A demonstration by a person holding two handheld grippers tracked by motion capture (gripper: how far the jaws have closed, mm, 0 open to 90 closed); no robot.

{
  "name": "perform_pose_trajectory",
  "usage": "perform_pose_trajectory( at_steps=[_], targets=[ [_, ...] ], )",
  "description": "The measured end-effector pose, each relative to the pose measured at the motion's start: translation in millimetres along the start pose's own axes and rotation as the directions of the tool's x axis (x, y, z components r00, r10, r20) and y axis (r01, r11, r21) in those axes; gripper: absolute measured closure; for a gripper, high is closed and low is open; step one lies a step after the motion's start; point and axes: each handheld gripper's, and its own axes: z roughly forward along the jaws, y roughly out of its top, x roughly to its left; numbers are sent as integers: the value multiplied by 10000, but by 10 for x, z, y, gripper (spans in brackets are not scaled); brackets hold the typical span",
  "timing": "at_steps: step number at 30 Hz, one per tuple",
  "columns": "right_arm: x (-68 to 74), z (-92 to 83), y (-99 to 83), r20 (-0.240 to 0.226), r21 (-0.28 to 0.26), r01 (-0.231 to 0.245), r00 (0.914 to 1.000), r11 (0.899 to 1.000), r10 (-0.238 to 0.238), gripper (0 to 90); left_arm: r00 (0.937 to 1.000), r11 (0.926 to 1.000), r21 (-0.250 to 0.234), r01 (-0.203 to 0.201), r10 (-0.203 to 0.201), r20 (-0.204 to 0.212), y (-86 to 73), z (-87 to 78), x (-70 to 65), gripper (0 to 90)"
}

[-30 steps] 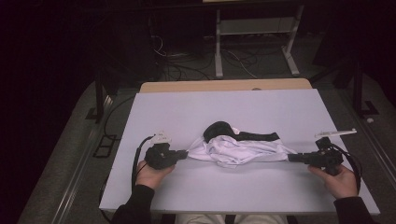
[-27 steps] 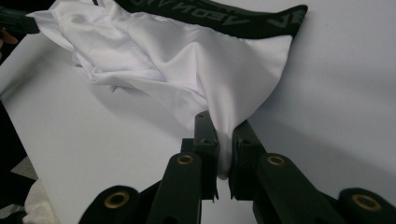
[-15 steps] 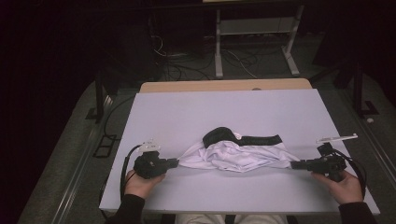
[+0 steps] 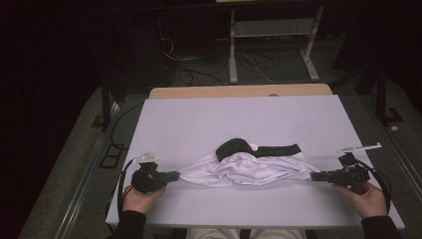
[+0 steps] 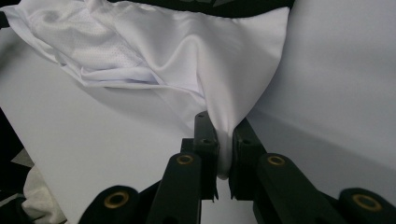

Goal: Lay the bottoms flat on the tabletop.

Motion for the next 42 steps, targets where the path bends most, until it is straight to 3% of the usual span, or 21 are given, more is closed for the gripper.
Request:
perform_pose_trajectory(
  at_steps=[3,10,18,19,20,27,42],
  targets=[
    [-4,11,-3,-8,77,-45,10000,10000,45,825,9997,9997,-123,-233,232,-102,46,12,-38,842],
    [-5,18,-2,-33,108,-17,10000,9999,18,823,9994,9982,-529,-266,254,-229,178,33,-114,648],
    [-1,32,-5,-51,163,78,10000,9998,-78,821,9989,9967,-695,-421,434,168,503,234,-268,483],
    [-1,32,-5,-51,163,78,10000,9998,-78,821,9989,9967,-695,-421,434,168,503,234,-268,474],
    [-1,35,-5,-57,161,109,9999,9998,-108,819,9988,9980,-573,-282,305,396,593,337,-276,465],
    [-4,41,-5,-83,211,128,9999,9997,-126,817,9978,9998,92,-187,181,642,757,691,-281,449],
    [3,53,-3,-86,275,197,9998,9994,-195,816,9921,9980,100,628,-635,1081,775,994,-156,469]
  ],
)
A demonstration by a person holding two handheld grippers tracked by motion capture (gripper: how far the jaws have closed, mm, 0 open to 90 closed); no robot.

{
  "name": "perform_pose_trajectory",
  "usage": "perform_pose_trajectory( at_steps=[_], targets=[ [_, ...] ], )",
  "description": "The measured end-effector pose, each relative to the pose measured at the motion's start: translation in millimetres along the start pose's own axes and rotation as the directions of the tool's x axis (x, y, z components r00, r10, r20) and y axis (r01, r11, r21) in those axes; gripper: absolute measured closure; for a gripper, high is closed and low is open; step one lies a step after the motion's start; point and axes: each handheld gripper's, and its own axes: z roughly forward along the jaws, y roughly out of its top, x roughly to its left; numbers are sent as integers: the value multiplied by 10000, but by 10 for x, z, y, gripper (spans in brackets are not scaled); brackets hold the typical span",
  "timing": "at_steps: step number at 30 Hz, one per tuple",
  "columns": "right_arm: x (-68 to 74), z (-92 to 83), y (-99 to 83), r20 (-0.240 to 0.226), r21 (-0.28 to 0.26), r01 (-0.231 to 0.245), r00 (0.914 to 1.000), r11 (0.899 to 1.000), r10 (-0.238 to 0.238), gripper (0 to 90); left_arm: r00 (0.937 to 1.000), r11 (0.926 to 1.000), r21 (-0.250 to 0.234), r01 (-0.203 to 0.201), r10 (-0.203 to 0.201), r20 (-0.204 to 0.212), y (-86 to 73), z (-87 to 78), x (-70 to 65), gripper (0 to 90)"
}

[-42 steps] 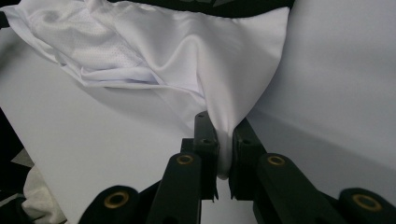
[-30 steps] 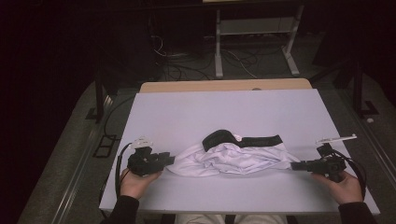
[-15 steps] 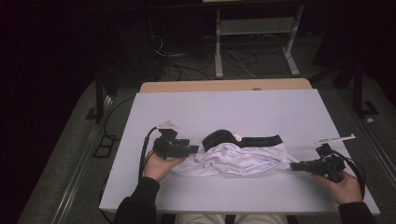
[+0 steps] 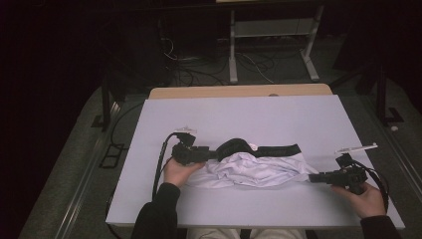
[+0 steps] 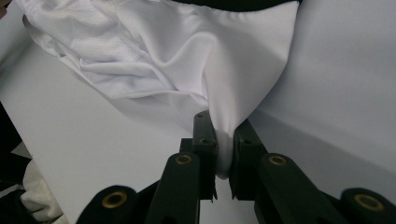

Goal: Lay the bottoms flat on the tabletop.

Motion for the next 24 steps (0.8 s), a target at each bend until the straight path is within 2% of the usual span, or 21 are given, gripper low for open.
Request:
perform_pose_trajectory(
  at_steps=[4,6,9,12,13,14,16,17,18,19,20,21,22,23,24],
  targets=[
    [0,4,-1,-32,27,23,10000,10000,-23,815,9996,9997,148,198,-201,175,-2,77,9,493],
    [2,5,-1,-44,38,28,10000,10000,-27,814,9993,9993,200,309,-313,196,-6,133,6,553],
    [15,7,4,-130,20,139,9998,9999,-139,805,9997,9990,355,253,-252,-34,-12,212,1,600],
    [11,20,3,-248,94,11,9997,10000,-9,776,9996,9991,331,250,-246,-113,-17,230,10,680],
    [-12,45,-2,-409,209,-286,9987,9994,294,715,9997,9992,314,235,-232,-82,-23,234,26,719],
    [-12,45,-2,-409,209,-286,9987,9994,294,715,9997,9992,314,235,-232,-82,-23,234,26,748],
    [-29,65,-3,-315,433,-657,9972,9969,671,644,9998,9991,372,179,-175,-102,-33,241,35,777],
    [-22,58,5,-139,393,-599,9981,9974,605,590,9998,9990,413,143,-139,-106,-36,246,34,821],
    [-22,58,5,-139,393,-599,9981,9974,605,590,9999,9990,424,117,-112,-123,-38,248,32,821],
    [-4,33,23,-123,219,-521,9985,9984,524,527,9998,9993,373,32,-25,-186,-36,249,29,840],
    [-4,33,23,-123,219,-521,9985,9984,524,527,9998,9993,373,32,-25,-186,-36,249,29,846],
    [20,7,43,-143,90,-349,9993,9994,350,458,9997,9995,319,-17,25,-224,-34,246,29,849],
    [20,7,43,-143,90,-349,9993,9994,350,458,9997,9997,250,-42,48,-241,-31,243,31,849],
    [43,-16,61,-110,-63,-89,9999,9999,88,392,9995,9997,207,-93,99,-284,-28,235,34,852],
    [43,-16,61,-110,-63,-89,9999,9999,88,392,9994,9998,158,-129,134,-323,-24,227,35,852]
  ],
)
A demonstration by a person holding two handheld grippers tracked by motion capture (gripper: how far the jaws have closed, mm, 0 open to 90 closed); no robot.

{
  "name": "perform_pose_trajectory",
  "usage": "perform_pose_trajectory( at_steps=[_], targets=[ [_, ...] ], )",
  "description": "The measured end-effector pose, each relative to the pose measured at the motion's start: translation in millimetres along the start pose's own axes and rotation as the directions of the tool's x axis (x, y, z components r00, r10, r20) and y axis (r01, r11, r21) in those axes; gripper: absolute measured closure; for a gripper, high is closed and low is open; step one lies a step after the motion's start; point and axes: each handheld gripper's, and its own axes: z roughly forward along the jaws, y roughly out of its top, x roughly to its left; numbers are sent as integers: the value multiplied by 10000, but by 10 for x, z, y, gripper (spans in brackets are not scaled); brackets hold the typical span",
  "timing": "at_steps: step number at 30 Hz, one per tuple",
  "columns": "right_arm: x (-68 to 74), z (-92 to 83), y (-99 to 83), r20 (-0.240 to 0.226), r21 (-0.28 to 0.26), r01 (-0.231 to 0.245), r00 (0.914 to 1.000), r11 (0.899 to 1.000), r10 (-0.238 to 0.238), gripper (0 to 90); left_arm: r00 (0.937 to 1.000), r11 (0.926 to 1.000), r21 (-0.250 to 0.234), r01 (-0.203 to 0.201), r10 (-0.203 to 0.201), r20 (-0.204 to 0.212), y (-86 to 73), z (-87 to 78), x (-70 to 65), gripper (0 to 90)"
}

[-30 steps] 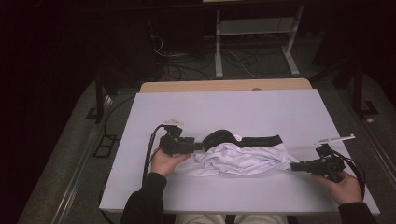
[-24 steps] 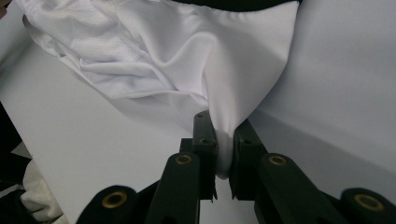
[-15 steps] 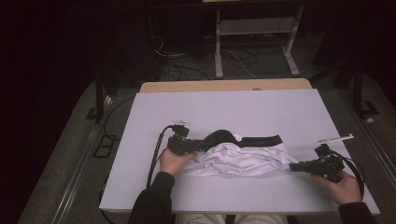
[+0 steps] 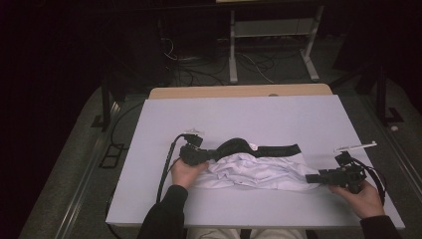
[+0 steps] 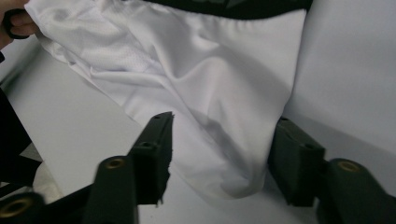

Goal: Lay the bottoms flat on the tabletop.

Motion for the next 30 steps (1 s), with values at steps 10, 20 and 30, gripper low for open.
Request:
perform_pose_trajectory(
  at_steps=[10,20,30],
  targets=[
    [-27,-24,265,717,-1325,987,9934,9863,-898,165,9999,9992,-392,-23,18,-123,21,-80,46,853],
    [-68,99,448,1033,-1437,1082,9902,9837,-938,76,10000,9992,-389,-45,42,-72,20,-87,34,852],
    [-128,269,649,1194,-1269,1112,9882,9857,-961,138,9999,9991,-408,-114,111,-78,19,-89,30,852]
  ],
)
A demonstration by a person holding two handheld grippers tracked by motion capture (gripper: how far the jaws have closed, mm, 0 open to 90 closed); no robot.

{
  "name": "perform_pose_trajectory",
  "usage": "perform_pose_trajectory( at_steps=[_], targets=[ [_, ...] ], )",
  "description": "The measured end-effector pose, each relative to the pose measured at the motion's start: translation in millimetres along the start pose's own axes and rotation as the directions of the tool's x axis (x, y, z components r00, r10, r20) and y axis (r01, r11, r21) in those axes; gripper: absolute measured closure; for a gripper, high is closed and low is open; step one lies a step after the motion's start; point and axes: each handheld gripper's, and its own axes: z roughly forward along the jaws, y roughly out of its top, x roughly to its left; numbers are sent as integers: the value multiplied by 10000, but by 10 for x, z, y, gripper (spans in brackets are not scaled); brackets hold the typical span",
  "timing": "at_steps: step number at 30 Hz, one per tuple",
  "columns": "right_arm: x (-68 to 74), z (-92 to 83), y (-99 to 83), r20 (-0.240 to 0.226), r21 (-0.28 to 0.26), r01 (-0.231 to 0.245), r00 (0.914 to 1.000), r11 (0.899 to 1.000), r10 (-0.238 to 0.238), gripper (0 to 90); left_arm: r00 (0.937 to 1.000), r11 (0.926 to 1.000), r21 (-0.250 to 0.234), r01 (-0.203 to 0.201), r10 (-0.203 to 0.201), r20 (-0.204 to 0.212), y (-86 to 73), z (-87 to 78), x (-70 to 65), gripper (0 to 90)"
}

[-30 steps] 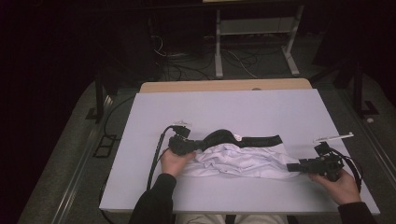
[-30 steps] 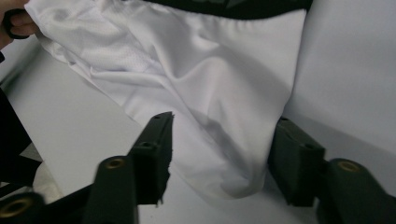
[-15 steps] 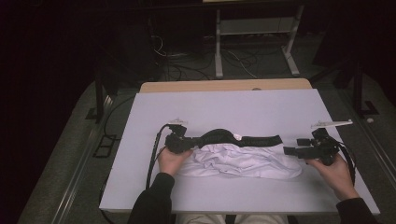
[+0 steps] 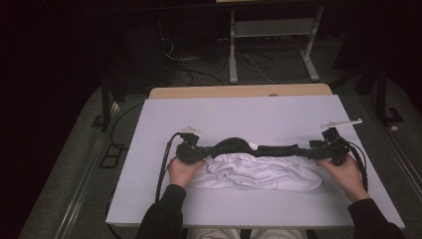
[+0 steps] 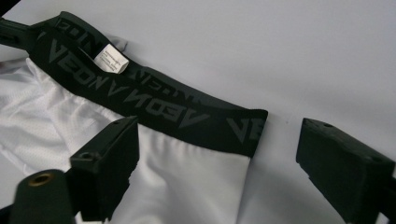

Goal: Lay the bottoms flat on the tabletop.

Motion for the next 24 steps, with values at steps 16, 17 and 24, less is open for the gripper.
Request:
perform_pose_trajectory(
  at_steps=[16,17,24],
  targets=[
    [-184,192,88,95,408,-520,9986,9978,517,187,10000,10000,58,-29,29,3,-3,5,2,852],
    [-194,201,87,78,442,-544,9985,9975,541,193,10000,10000,65,-21,21,2,-4,7,3,851],
    [-243,256,70,-45,770,-689,9976,9946,695,247,10000,9999,98,-45,45,-10,-8,17,8,852]
  ],
)
